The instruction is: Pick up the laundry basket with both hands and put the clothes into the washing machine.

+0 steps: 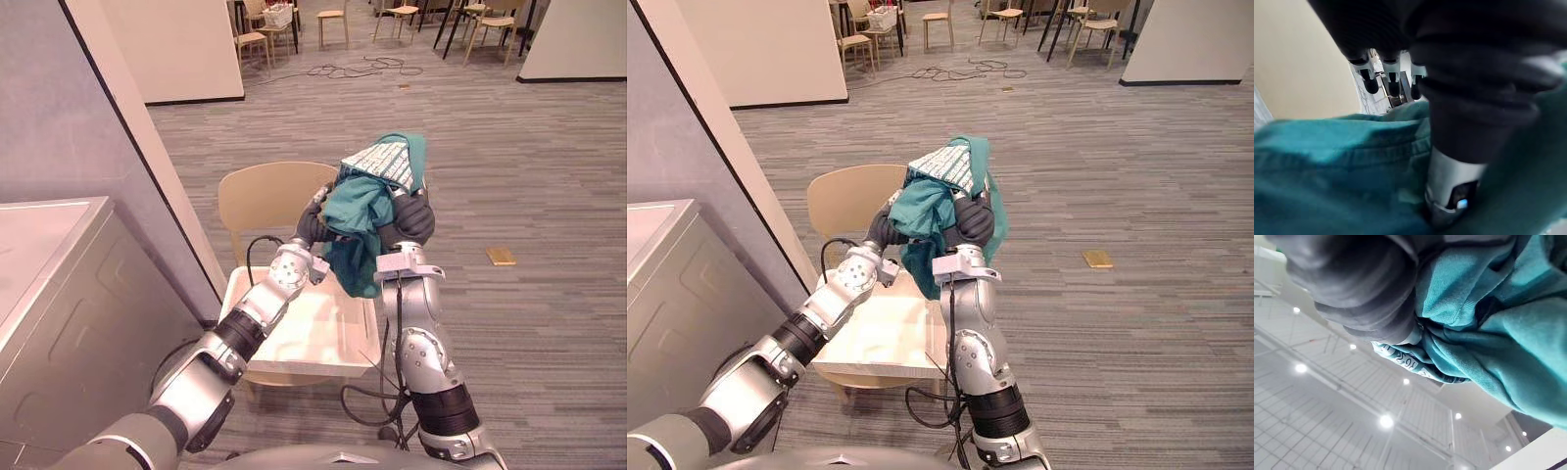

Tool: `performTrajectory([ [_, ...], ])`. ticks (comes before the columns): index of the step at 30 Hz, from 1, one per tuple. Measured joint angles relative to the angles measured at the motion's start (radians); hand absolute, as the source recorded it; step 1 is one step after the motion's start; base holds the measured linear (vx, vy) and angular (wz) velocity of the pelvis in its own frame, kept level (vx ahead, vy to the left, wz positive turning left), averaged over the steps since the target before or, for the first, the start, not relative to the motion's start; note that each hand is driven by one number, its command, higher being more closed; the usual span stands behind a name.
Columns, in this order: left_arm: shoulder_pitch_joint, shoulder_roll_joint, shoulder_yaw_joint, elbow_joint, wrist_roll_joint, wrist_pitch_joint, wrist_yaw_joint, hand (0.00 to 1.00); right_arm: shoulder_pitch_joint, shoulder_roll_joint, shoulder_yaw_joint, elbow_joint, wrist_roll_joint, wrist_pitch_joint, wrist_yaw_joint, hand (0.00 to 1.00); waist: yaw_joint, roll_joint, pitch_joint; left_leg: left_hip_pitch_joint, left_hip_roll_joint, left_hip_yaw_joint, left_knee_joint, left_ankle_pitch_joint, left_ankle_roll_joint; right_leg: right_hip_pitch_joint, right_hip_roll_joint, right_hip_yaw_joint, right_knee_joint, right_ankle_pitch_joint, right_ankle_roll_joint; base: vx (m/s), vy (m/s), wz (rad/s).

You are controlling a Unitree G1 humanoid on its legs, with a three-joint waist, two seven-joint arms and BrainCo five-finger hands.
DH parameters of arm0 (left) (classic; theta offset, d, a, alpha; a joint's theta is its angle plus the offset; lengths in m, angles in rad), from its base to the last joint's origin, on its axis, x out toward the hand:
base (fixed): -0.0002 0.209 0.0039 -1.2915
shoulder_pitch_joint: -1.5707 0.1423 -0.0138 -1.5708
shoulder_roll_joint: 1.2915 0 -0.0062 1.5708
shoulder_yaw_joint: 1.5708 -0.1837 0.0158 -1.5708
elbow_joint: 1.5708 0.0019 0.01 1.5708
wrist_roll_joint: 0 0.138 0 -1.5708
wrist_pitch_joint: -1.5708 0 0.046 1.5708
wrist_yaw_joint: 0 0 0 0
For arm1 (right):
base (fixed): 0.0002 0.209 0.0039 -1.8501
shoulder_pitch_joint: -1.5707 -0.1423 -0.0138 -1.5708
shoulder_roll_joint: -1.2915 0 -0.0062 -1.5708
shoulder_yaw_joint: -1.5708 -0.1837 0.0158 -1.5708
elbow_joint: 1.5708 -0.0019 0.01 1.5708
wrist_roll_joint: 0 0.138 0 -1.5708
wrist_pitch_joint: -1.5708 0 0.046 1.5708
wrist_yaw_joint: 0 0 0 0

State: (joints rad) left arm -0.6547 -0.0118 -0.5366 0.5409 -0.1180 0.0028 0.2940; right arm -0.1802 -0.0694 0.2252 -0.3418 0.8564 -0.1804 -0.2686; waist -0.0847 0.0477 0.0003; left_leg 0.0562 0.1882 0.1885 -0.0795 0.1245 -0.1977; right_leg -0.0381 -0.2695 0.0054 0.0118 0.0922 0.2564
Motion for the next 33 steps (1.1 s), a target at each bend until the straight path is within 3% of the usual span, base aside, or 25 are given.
performTrajectory([
  [8,-0.037,-0.033,-0.086,0.029,-0.048,0.0,-0.004,0.0,0.015,0.001,0.014,0.0,0.0,0.0,-0.001,1.0,-0.002,-0.001,-0.009,0.0,0.0,0.001,-0.004,0.0,0.002,-0.002,0.0,0.002,0.003,-0.002,0.001,-0.03,-0.006,0.0],
  [9,-0.037,-0.043,-0.102,0.03,-0.078,0.0,-0.013,1.0,0.017,0.001,0.02,0.0,0.0,-0.001,-0.001,1.0,-0.004,-0.001,-0.014,0.0,-0.001,0.001,-0.004,0.0,0.001,-0.003,0.0,0.002,0.003,-0.003,0.002,0.0,0.0,0.0],
  [21,-0.068,-0.078,-0.142,0.019,-0.234,-0.004,-0.016,1.0,0.018,0.0,0.026,0.0,0.001,-0.024,-0.002,1.0,-0.009,0.0,-0.022,-0.001,-0.002,-0.001,-0.004,-0.001,0.0,-0.003,-0.003,-0.001,0.009,-0.008,0.004,0.0,0.0,0.0],
  [33,-0.068,-0.079,-0.141,-0.015,-0.252,-0.004,-0.015,1.0,0.018,-0.001,0.025,-0.001,0.001,-0.042,0.002,1.0,-0.022,0.0,-0.022,-0.002,-0.002,-0.007,0.002,-0.001,0.0,-0.002,-0.004,-0.01,0.018,-0.015,0.002,0.0,0.0,0.01],
])
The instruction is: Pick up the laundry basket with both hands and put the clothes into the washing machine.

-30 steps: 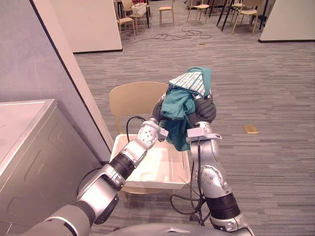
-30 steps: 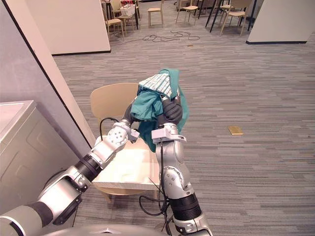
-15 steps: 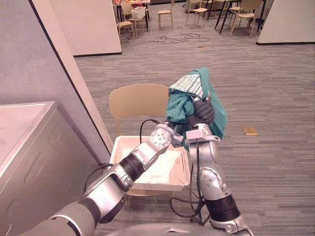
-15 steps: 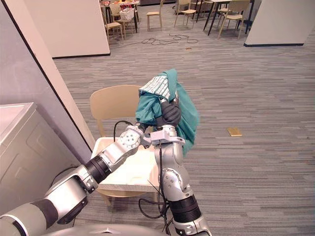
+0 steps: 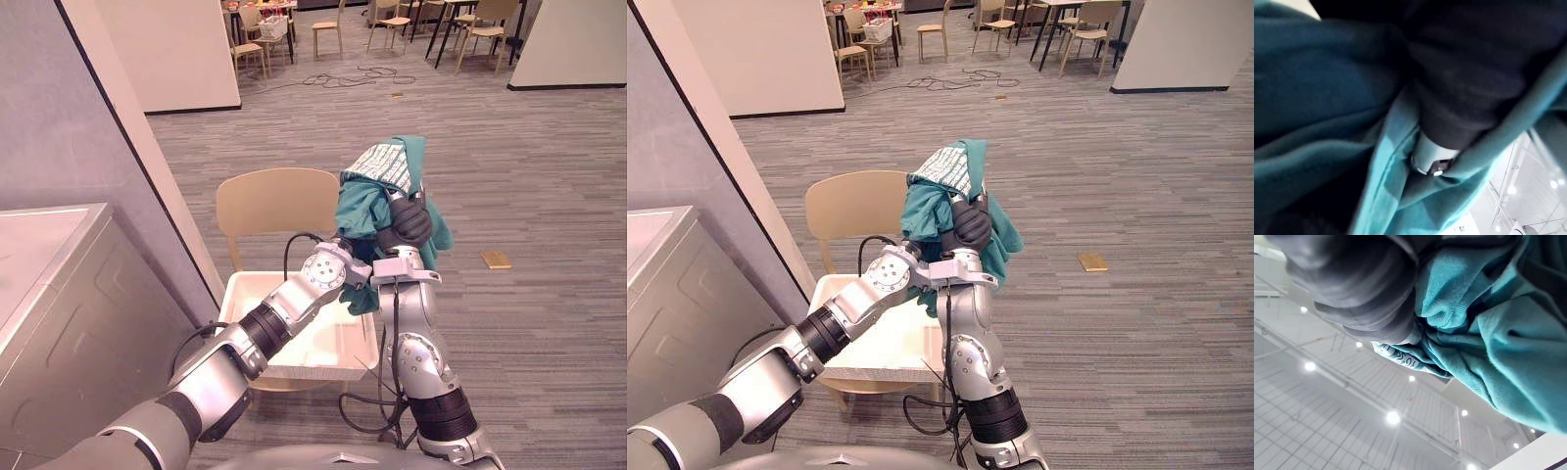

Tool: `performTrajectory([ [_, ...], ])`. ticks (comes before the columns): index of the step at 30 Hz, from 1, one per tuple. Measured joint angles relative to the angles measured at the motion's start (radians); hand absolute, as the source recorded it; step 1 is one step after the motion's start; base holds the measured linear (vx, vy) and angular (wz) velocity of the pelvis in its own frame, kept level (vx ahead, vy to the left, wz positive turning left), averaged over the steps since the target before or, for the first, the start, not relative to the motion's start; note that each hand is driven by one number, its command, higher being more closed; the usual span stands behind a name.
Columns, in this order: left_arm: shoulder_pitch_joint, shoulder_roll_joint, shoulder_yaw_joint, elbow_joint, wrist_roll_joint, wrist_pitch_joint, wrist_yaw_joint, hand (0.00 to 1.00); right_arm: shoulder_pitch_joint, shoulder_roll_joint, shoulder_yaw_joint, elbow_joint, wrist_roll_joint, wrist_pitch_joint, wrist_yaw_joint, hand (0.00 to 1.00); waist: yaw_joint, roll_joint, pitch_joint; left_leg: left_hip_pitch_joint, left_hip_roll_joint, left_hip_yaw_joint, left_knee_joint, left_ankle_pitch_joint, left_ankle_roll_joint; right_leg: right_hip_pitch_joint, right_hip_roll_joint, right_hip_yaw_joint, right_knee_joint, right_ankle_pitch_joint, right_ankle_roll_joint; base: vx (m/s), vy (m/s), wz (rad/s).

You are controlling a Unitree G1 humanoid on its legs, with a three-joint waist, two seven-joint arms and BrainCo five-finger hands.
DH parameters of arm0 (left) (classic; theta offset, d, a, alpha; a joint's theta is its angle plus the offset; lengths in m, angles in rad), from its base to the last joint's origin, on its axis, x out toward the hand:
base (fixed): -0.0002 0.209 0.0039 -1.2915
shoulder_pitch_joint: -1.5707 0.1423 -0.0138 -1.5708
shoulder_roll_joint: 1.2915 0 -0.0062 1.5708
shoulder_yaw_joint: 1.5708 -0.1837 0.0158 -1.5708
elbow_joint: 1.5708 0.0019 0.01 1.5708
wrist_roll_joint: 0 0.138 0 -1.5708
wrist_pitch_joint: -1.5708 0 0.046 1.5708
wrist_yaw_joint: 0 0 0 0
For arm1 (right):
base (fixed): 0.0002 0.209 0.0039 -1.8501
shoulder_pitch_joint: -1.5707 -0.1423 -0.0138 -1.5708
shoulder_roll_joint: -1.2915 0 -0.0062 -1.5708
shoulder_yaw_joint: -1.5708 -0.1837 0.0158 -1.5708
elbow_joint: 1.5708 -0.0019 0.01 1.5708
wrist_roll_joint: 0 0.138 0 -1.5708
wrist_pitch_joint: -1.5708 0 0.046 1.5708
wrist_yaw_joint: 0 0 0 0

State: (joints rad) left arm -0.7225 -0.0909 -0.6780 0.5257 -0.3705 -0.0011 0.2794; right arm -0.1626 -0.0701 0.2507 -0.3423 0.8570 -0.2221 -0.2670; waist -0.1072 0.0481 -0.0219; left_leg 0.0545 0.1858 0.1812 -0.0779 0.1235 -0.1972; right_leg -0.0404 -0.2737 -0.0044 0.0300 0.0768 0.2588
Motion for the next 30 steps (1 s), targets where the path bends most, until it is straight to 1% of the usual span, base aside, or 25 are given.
performTrajectory([
  [4,0.0,0.0,0.001,-0.002,0.0,0.0,-0.001,1.0,0.001,-0.003,-0.002,0.0,0.0,0.001,0.003,1.0,-0.003,0.0,0.0,0.0,0.0,-0.009,0.0,0.0,0.0,0.0,0.0,-0.007,0.017,-0.012,-0.001,-0.01,-0.004,0.07],
  [5,0.0,0.001,0.003,-0.002,0.001,0.001,-0.001,1.0,0.004,-0.004,-0.002,0.0,0.0,0.001,0.004,0.0,-0.002,0.0,0.0,0.0,0.0,-0.012,0.0,0.0,0.0,0.0,-0.001,-0.009,0.021,-0.015,-0.001,-0.02,-0.003,0.06],
  [7,0.0,0.005,0.009,-0.004,0.001,0.001,-0.002,1.0,0.015,-0.02,-0.012,0.0,-0.001,0.003,0.008,0.0,0.001,0.0,0.0,-0.001,0.0,-0.014,0.0,0.0,0.0,0.0,-0.001,-0.01,0.025,-0.018,0.0,-0.02,-0.003,0.04],
  [10,0.0,0.023,0.018,-0.008,0.002,0.005,-0.004,1.0,0.081,-0.051,-0.039,-0.014,0.0,0.016,0.036,0.0,0.004,0.0,0.0,-0.001,0.0,-0.015,0.0,0.0,0.0,0.0,-0.001,-0.011,0.027,-0.021,-0.001,0.0,0.0,0.0],
  [11,0.0,0.033,0.024,-0.008,0.002,0.007,-0.007,1.0,0.123,-0.07,-0.039,-0.042,-0.001,0.032,0.046,0.0,0.005,0.0,0.0,-0.001,0.0,-0.015,0.0,0.0,0.0,-0.001,-0.001,-0.011,0.028,-0.021,-0.002,0.0,0.0,0.0],
  [12,0.0,0.042,0.051,-0.008,0.003,0.008,-0.015,1.0,0.173,-0.089,-0.048,-0.069,-0.001,0.049,0.063,0.0,0.004,0.0,0.0,-0.002,0.0,-0.015,0.0,0.0,0.0,-0.002,-0.001,-0.011,0.029,-0.023,-0.003,0.0,0.0,0.0],
  [13,0.0,0.043,0.069,-0.012,0.003,0.008,-0.02,1.0,0.201,-0.093,-0.057,-0.081,-0.001,0.056,0.072,0.0,0.004,0.0,0.0,-0.002,0.0,-0.015,0.0,0.0,0.0,-0.003,-0.001,-0.011,0.03,-0.024,-0.004,0.0,0.0,0.0],
  [14,0.001,0.058,0.103,-0.038,0.003,0.008,-0.024,1.0,0.263,-0.099,-0.08,-0.099,-0.001,0.072,0.085,0.0,0.004,-0.001,0.001,-0.004,0.0,-0.014,0.0,-0.001,-0.001,-0.009,-0.001,-0.01,0.034,-0.024,-0.005,0.0,0.0,0.0],
  [17,0.003,0.086,0.185,-0.099,0.022,0.007,-0.025,1.0,0.402,-0.1,-0.137,-0.122,-0.012,0.103,0.117,0.0,-0.003,-0.002,0.002,-0.01,0.0,-0.014,0.0,-0.002,-0.001,-0.016,-0.001,-0.01,0.036,-0.023,-0.007,0.0,0.0,0.0],
  [19,0.031,0.101,0.246,-0.131,0.022,0.005,-0.024,1.0,0.486,-0.099,-0.178,-0.127,-0.041,0.126,0.137,0.0,-0.01,-0.003,0.002,-0.008,0.0,-0.012,0.0,-0.005,-0.002,-0.016,-0.001,-0.007,0.033,-0.024,-0.006,-0.02,-0.003,-0.05],
  [21,0.071,0.103,0.275,-0.149,0.021,0.005,-0.024,1.0,0.52,-0.1,-0.201,-0.147,-0.041,0.143,0.158,0.0,-0.011,-0.002,0.003,-0.007,0.0,-0.006,0.0,-0.012,-0.007,-0.018,-0.001,-0.005,0.028,-0.024,-0.005,-0.02,-0.001,-0.06],
  [23,0.117,0.103,0.315,-0.163,0.018,0.005,-0.023,1.0,0.539,-0.097,-0.219,-0.156,-0.041,0.147,0.172,0.0,-0.011,-0.002,0.003,-0.008,0.001,0.002,0.0,-0.017,-0.006,-0.029,0.0,0.003,0.025,-0.024,-0.005,-0.04,-0.001,-0.13],
  [25,0.15,0.106,0.381,-0.164,-0.006,0.005,-0.017,1.0,0.567,-0.096,-0.261,-0.155,-0.041,0.162,0.178,0.0,-0.014,0.0,0.005,-0.008,0.001,0.009,-0.003,-0.019,-0.007,-0.031,0.0,0.01,0.022,-0.023,-0.006,-0.02,-0.004,-0.11],
  [27,0.185,0.128,0.461,-0.173,-0.056,0.002,0.009,1.0,0.623,-0.094,-0.316,-0.153,-0.043,0.174,0.185,0.0,-0.021,0.001,0.005,-0.008,0.002,0.011,-0.004,-0.022,-0.01,-0.031,0.002,0.01,0.018,-0.023,-0.007,0.0,-0.002,-0.02],
  [30,0.235,0.152,0.535,-0.235,-0.11,-0.008,0.024,1.0,0.661,-0.078,-0.355,-0.15,-0.073,0.188,0.195,0.0,-0.032,0.001,0.006,-0.008,0.002,0.014,0.0,-0.023,-0.012,-0.03,0.002,0.011,0.014,-0.016,-0.015,0.03,-0.005,-0.05],
])
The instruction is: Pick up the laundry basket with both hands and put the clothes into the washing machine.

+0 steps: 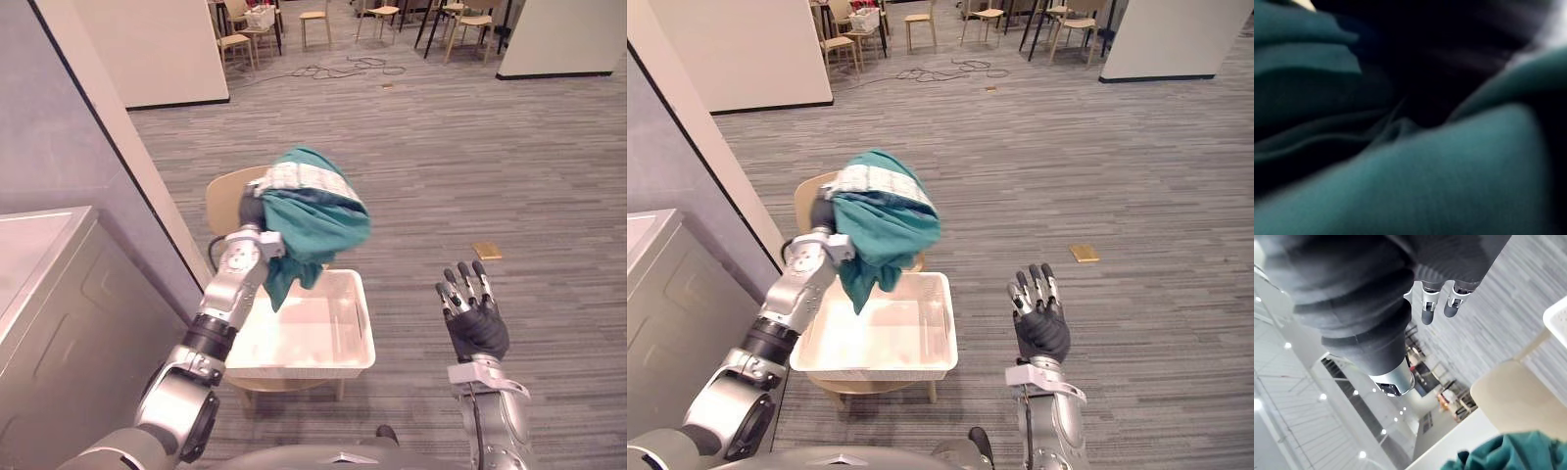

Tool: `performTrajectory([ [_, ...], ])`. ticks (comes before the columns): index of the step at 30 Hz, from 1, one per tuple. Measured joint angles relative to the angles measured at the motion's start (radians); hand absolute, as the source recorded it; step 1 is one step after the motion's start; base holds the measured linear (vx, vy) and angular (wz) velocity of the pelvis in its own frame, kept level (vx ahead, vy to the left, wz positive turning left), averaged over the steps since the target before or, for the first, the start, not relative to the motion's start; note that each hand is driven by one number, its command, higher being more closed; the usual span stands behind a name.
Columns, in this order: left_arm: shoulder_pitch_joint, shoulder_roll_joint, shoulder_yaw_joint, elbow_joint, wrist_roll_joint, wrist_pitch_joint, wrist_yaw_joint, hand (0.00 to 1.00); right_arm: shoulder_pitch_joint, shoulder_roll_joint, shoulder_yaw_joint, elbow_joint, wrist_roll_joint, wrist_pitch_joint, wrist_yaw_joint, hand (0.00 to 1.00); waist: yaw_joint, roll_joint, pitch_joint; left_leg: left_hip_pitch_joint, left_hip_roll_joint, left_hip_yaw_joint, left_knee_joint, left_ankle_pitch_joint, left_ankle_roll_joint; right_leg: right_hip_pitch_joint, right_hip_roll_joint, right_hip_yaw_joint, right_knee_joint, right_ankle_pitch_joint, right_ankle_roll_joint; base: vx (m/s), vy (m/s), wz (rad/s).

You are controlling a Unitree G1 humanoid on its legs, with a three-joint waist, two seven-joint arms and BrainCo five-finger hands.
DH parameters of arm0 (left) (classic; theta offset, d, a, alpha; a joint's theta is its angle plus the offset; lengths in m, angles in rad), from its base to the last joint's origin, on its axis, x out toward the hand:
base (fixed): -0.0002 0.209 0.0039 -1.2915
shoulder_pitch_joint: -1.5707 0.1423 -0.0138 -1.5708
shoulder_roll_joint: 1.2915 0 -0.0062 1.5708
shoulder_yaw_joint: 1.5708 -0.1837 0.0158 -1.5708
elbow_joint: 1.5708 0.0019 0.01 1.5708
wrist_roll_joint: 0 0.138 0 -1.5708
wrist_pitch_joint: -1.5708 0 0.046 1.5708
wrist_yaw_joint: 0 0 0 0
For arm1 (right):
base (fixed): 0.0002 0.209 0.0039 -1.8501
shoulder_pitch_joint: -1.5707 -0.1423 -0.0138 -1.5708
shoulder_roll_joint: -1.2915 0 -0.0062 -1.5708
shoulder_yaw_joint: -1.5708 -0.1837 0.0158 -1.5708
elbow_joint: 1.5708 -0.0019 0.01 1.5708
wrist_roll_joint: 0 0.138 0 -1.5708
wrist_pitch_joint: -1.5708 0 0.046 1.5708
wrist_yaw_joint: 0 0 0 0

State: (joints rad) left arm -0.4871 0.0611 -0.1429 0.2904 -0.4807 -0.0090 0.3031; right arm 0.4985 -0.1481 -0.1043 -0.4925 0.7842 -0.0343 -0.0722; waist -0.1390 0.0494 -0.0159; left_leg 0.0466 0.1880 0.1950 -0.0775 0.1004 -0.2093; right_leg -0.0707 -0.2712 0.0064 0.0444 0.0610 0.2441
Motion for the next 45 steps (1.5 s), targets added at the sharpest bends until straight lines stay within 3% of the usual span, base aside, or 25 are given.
performTrajectory([
  [5,0.077,-0.004,0.092,-0.093,-0.029,-0.024,0.02,1.0,0.018,0.059,-0.042,0.066,-0.005,0.02,0.005,0.0,-0.002,-0.003,0.004,0.003,0.001,0.006,0.0,0.0,0.002,0.001,0.001,0.004,-0.008,0.007,0.008,0.02,-0.005,-0.05],
  [11,0.248,-0.013,0.195,-0.165,-0.034,-0.046,0.01,1.0,0.015,0.136,-0.123,0.274,-0.006,0.037,0.007,0.0,0.003,-0.002,0.022,0.005,0.001,0.006,0.0,-0.005,0.005,0.01,0.001,0.001,-0.017,0.007,0.009,0.0,-0.001,0.01],
  [17,0.504,-0.048,0.247,-0.158,-0.165,-0.064,-0.093,1.0,-0.037,0.17,-0.256,0.652,-0.009,0.039,0.002,0.0,0.026,-0.004,0.027,0.007,0.003,-0.003,0.0,-0.013,0.013,0.036,0.0,-0.019,-0.021,0.0,0.012,-0.01,-0.005,0.09],
  [22,0.681,-0.087,0.331,-0.042,-0.173,-0.065,-0.161,1.0,-0.06,0.179,-0.395,1.027,-0.033,0.039,-0.004,0.0,0.079,-0.014,0.031,0.011,0.005,-0.001,0.0,-0.021,0.014,0.039,-0.002,-0.026,0.001,-0.02,0.007,-0.02,-0.002,0.04],
  [26,0.717,-0.102,0.341,0.085,-0.183,-0.066,-0.187,1.0,-0.098,0.18,-0.46,1.248,-0.02,0.042,-0.003,0.0,0.097,-0.022,0.034,0.026,0.006,0.001,-0.001,-0.019,0.017,0.067,-0.006,-0.046,0.004,-0.033,0.003,-0.01,-0.004,0.12],
  [28,0.716,-0.111,0.34,0.215,-0.247,-0.066,-0.201,1.0,-0.145,0.181,-0.464,1.37,-0.003,0.051,-0.005,0.0,0.106,-0.031,0.028,0.028,0.005,0.001,-0.006,-0.019,0.019,0.07,-0.008,-0.048,0.003,-0.038,0.005,-0.03,-0.002,0.04],
  [32,0.719,-0.119,0.313,0.332,-0.293,-0.06,-0.206,1.0,-0.212,0.18,-0.455,1.456,-0.048,0.061,-0.004,0.0,0.109,-0.044,0.027,0.025,0.001,-0.002,-0.006,-0.019,0.021,0.07,-0.012,-0.049,0.004,-0.042,0.008,0.0,0.001,0.01],
  [33,0.721,-0.117,0.299,0.34,-0.294,-0.06,-0.213,1.0,-0.227,0.175,-0.453,1.466,-0.09,0.062,-0.003,0.0,0.112,-0.034,0.035,0.025,-0.002,-0.005,0.0,-0.02,0.022,0.061,-0.014,-0.049,0.027,-0.056,0.009,0.0,0.0,0.07],
  [35,0.722,-0.114,0.291,0.337,-0.293,-0.059,-0.225,1.0,-0.26,0.168,-0.443,1.492,-0.136,0.062,-0.002,0.0,0.112,-0.039,0.053,0.024,-0.007,-0.016,0.012,-0.02,0.027,0.025,-0.023,-0.045,0.13,-0.106,0.001,0.0,-0.02,0.21],
  [37,0.728,-0.093,0.288,0.313,-0.295,-0.059,-0.233,1.0,-0.288,0.169,-0.408,1.501,-0.163,0.063,-0.002,0.0,0.111,-0.064,0.086,0.0,-0.013,-0.058,0.059,-0.026,0.033,-0.02,-0.04,-0.048,0.292,-0.198,-0.003,-0.02,-0.085,0.47],
  [39,0.733,-0.097,0.301,0.296,-0.301,-0.059,-0.245,1.0,-0.31,0.16,-0.408,1.515,-0.164,0.062,-0.003,0.0,0.126,-0.073,0.107,-0.017,-0.012,-0.064,0.095,-0.022,0.028,-0.051,-0.049,-0.051,0.386,-0.243,-0.003,-0.05,-0.122,0.39],
  [42,0.72,-0.111,0.306,0.257,-0.302,-0.06,-0.25,1.0,-0.345,0.106,-0.338,1.521,-0.212,0.057,-0.003,0.0,0.131,-0.051,0.128,-0.108,0.014,-0.107,0.172,-0.002,0.015,-0.095,-0.056,-0.138,0.513,-0.316,-0.035,-0.13,-0.159,0.95],
  [43,0.705,-0.129,0.3,0.249,-0.299,-0.06,-0.251,1.0,-0.352,0.077,-0.329,1.513,-0.244,0.051,-0.006,0.0,0.131,-0.025,0.14,-0.146,0.03,-0.126,0.15,0.028,0.038,-0.11,-0.058,-0.198,0.561,-0.35,-0.062,-0.19,-0.159,0.99],
  [45,0.714,-0.128,0.277,0.252,-0.29,-0.049,-0.252,1.0,-0.352,0.056,-0.331,1.509,-0.243,0.048,-0.017,0.0,0.128,-0.003,0.146,-0.147,0.061,-0.054,0.106,-0.016,0.073,-0.101,-0.065,-0.252,0.565,-0.355,-0.08,-0.17,-0.14,0.97],
])
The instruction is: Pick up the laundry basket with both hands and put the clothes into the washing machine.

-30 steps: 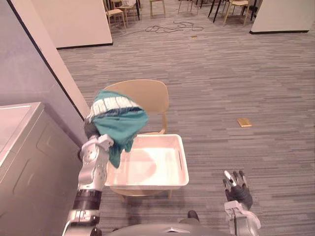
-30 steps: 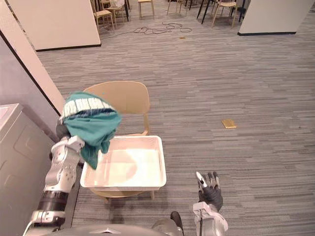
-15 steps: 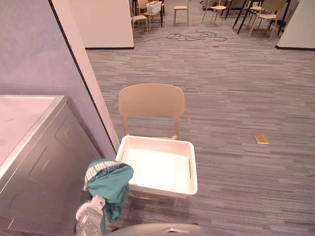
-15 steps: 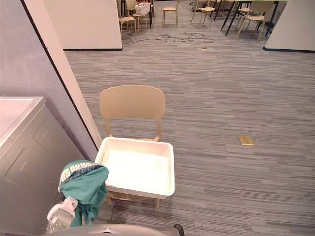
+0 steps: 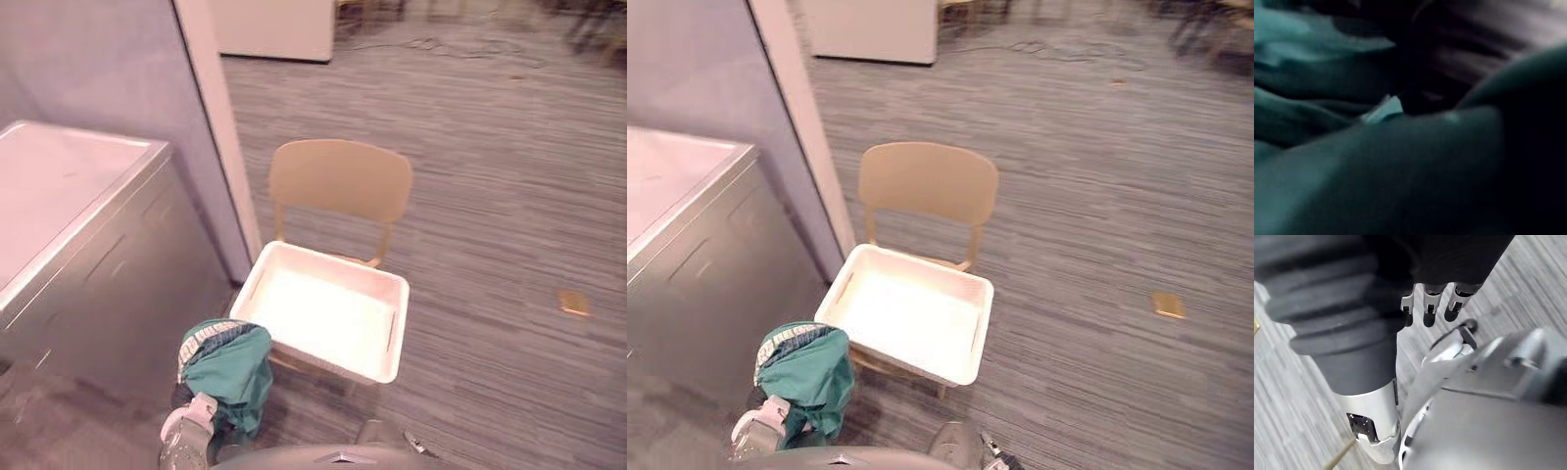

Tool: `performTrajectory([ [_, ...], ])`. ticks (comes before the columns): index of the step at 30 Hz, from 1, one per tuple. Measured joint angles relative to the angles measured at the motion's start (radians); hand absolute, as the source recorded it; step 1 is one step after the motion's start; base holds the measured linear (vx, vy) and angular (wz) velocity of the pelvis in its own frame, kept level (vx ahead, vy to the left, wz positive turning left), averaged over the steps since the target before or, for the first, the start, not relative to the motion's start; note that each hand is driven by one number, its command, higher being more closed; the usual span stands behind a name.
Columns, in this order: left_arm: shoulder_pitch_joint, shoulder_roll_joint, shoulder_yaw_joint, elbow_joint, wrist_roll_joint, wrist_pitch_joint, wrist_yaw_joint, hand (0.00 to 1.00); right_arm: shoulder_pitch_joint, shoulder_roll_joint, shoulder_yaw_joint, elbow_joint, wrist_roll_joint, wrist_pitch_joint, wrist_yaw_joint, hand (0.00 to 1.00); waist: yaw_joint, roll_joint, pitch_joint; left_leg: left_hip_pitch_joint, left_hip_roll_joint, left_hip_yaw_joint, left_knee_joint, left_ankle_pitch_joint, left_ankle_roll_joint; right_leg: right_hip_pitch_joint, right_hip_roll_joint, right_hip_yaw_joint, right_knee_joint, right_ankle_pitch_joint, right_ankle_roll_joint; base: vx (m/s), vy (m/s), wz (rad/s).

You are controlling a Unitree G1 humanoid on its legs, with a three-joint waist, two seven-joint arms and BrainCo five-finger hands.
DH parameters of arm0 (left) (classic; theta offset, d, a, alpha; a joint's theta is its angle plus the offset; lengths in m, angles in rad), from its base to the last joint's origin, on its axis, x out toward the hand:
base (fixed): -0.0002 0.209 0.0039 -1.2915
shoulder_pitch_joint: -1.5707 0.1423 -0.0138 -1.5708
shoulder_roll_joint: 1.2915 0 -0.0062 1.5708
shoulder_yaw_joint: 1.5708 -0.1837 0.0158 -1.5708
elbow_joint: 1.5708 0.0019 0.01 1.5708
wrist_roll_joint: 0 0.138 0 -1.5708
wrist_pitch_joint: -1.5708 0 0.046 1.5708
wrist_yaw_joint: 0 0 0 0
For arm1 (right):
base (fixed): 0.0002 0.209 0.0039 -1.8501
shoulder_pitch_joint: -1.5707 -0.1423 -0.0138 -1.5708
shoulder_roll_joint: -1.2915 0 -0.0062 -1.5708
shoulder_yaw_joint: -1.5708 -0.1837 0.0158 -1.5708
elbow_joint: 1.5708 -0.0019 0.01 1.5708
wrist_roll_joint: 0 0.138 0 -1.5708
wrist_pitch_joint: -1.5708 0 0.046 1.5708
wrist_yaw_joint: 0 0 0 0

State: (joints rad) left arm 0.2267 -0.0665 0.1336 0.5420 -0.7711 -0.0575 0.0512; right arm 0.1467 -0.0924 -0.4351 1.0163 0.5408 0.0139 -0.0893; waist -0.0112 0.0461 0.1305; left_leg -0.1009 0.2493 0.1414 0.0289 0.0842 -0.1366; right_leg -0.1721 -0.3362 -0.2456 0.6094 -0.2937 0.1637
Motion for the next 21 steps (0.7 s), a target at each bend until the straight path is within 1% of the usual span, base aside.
performTrajectory([
  [1,0.002,0.001,-0.003,-0.002,0.014,0.004,0.0,1.0,0.0,-0.003,-0.003,0.001,0.0,-0.009,-0.014,0.0,0.004,-0.008,0.0,-0.004,0.018,0.087,0.016,-0.02,0.018,0.006,-0.031,-0.033,-0.013,0.011,-0.017,-0.07,-0.066,0.73],
  [2,0.001,0.001,-0.008,-0.003,0.021,0.005,0.0,1.0,0.001,-0.004,-0.009,0.001,0.0,-0.013,-0.021,0.0,0.008,-0.009,-0.001,-0.013,0.022,0.107,0.065,-0.017,0.018,0.012,-0.04,-0.046,-0.024,0.022,-0.023,-0.05,-0.076,0.67],
  [3,0.002,0.001,-0.02,-0.008,0.031,0.007,-0.001,1.0,0.003,-0.004,-0.026,0.004,0.0,-0.015,-0.025,0.0,0.007,-0.009,-0.001,-0.023,0.024,0.105,0.181,-0.024,0.019,0.035,-0.045,-0.076,-0.056,0.047,-0.024,-0.07,-0.067,0.59],
  [4,0.002,0.001,-0.028,-0.022,0.032,0.009,-0.002,1.0,0.007,0.003,-0.065,0.017,0.0,-0.015,-0.025,0.0,0.006,-0.011,-0.002,-0.015,0.041,0.108,0.281,-0.06,0.026,0.061,-0.043,-0.106,-0.089,0.074,-0.019,-0.08,-0.048,0.61],
  [5,-0.003,0.001,-0.03,-0.026,0.032,0.009,-0.006,1.0,0.012,0.007,-0.085,0.025,0.0,-0.015,-0.025,0.0,0.002,-0.012,-0.002,-0.008,0.056,0.109,0.315,-0.085,0.03,0.075,-0.039,-0.125,-0.106,0.087,-0.015,-0.09,0.025,0.62],
  [6,-0.018,0.001,-0.03,-0.026,0.033,0.009,-0.013,1.0,0.024,0.016,-0.111,0.031,-0.005,-0.011,-0.024,0.0,-0.004,-0.015,-0.004,0.021,0.093,0.113,0.345,-0.125,0.037,0.091,-0.035,-0.152,-0.129,0.107,-0.008,-0.09,0.155,0.65],
  [7,-0.038,0.001,-0.032,-0.026,0.036,0.009,-0.014,1.0,0.037,0.023,-0.136,0.032,-0.023,-0.009,-0.024,0.0,-0.007,-0.016,-0.005,0.042,0.131,0.112,0.34,-0.156,0.033,0.094,-0.033,-0.171,-0.147,0.126,-0.002,-0.09,0.212,0.61],
  [8,-0.049,0.0,-0.032,-0.026,0.036,0.009,-0.014,1.0,0.042,0.025,-0.14,0.03,-0.029,-0.009,-0.024,0.0,-0.006,-0.018,-0.004,0.047,0.148,0.112,0.331,-0.166,0.031,0.091,-0.033,-0.176,-0.155,0.138,0.005,-0.1,0.33,0.45],
  [9,-0.067,0.001,-0.029,-0.026,0.033,0.009,-0.014,1.0,0.043,0.032,-0.141,0.039,-0.03,-0.005,-0.024,0.0,-0.005,-0.031,-0.003,0.05,0.148,0.106,0.313,-0.208,-0.035,0.081,-0.037,-0.176,-0.176,0.169,0.022,-0.09,0.343,0.14],
  [10,-0.078,0.017,-0.025,-0.026,0.028,0.007,-0.013,1.0,0.035,0.059,-0.146,0.059,-0.028,-0.004,-0.024,0.0,0.002,-0.074,-0.002,0.025,0.125,0.103,0.354,-0.22,-0.053,0.081,-0.04,-0.165,-0.216,0.204,0.028,-0.12,0.327,0.0],
  [11,-0.074,0.029,-0.02,-0.026,0.027,0.004,-0.013,1.0,0.036,0.079,-0.146,0.064,-0.028,-0.001,-0.023,0.0,0.005,-0.091,-0.008,0.001,0.122,0.098,0.385,-0.237,-0.049,0.078,-0.037,-0.165,-0.244,0.225,0.025,-0.12,0.307,-0.14],
  [12,-0.069,0.051,-0.017,-0.028,0.025,0.0,-0.012,1.0,0.042,0.111,-0.142,0.077,-0.025,0.005,-0.023,0.0,0.011,-0.104,-0.016,-0.059,0.135,0.076,0.463,-0.287,-0.082,0.084,-0.019,-0.168,-0.297,0.267,0.028,-0.09,0.253,-0.08],
  [13,-0.069,0.061,-0.017,-0.03,0.025,0.0,-0.012,1.0,0.045,0.124,-0.126,0.079,-0.022,0.007,-0.023,0.0,0.013,-0.114,-0.017,-0.09,0.147,0.072,0.513,-0.311,-0.08,0.091,-0.01,-0.172,-0.323,0.292,0.032,-0.09,0.347,-0.06],
  [14,-0.065,0.076,-0.02,-0.041,0.02,0.0,-0.012,1.0,0.05,0.131,-0.106,0.077,0.003,0.009,-0.023,0.0,0.019,-0.118,-0.017,-0.162,0.163,0.042,0.617,-0.365,-0.074,0.104,0.008,-0.183,-0.38,0.34,0.035,-0.12,0.38,-0.03],
  [15,-0.065,0.082,-0.029,-0.064,0.017,0.0,-0.012,1.0,0.051,0.123,-0.07,0.074,0.014,0.011,-0.024,0.0,0.03,-0.117,-0.017,-0.232,0.169,0.021,0.71,-0.421,-0.059,0.103,0.019,-0.185,-0.428,0.379,0.034,-0.15,0.384,0.0],
  [16,-0.068,0.086,-0.038,-0.072,0.017,0.0,-0.013,1.0,0.051,0.121,-0.053,0.071,0.022,0.01,-0.025,0.0,0.037,-0.117,-0.017,-0.265,0.169,0.015,0.745,-0.443,-0.05,0.102,0.021,-0.188,-0.453,0.389,0.024,-0.16,0.394,0.05],
  [17,-0.068,0.096,-0.042,-0.085,0.017,0.0,-0.014,1.0,0.051,0.117,-0.033,0.068,0.033,0.008,-0.027,0.0,0.046,-0.115,-0.017,-0.312,0.162,0.012,0.792,-0.484,-0.035,0.104,0.027,-0.187,-0.51,0.39,0.006,-0.11,0.357,0.01],
  [18,-0.068,0.1,-0.042,-0.088,0.027,0.0,-0.015,1.0,0.046,0.113,-0.019,0.067,0.047,0.008,-0.028,0.0,0.054,-0.115,-0.017,-0.329,0.153,0.02,0.807,-0.496,-0.016,0.105,0.029,-0.18,-0.548,0.373,-0.025,-0.1,0.384,-0.1],
  [19,-0.068,0.123,-0.029,-0.088,0.055,-0.001,-0.013,1.0,0.034,0.099,0.011,0.067,0.044,0.008,-0.032,0.0,0.065,-0.11,-0.016,-0.343,0.139,0.026,0.802,-0.503,-0.003,0.1,0.037,-0.145,-0.576,0.326,-0.093,-0.03,0.251,-0.04],
  [21,-0.069,0.15,-0.019,-0.088,0.099,-0.006,-0.011,1.0,0.034,0.086,0.041,0.063,0.042,0.01,-0.033,0.0,0.06,-0.103,-0.02,-0.335,0.119,0.021,0.772,-0.496,0.006,0.104,0.087,-0.064,-0.539,0.322,-0.075,0.04,0.102,0.2],
])
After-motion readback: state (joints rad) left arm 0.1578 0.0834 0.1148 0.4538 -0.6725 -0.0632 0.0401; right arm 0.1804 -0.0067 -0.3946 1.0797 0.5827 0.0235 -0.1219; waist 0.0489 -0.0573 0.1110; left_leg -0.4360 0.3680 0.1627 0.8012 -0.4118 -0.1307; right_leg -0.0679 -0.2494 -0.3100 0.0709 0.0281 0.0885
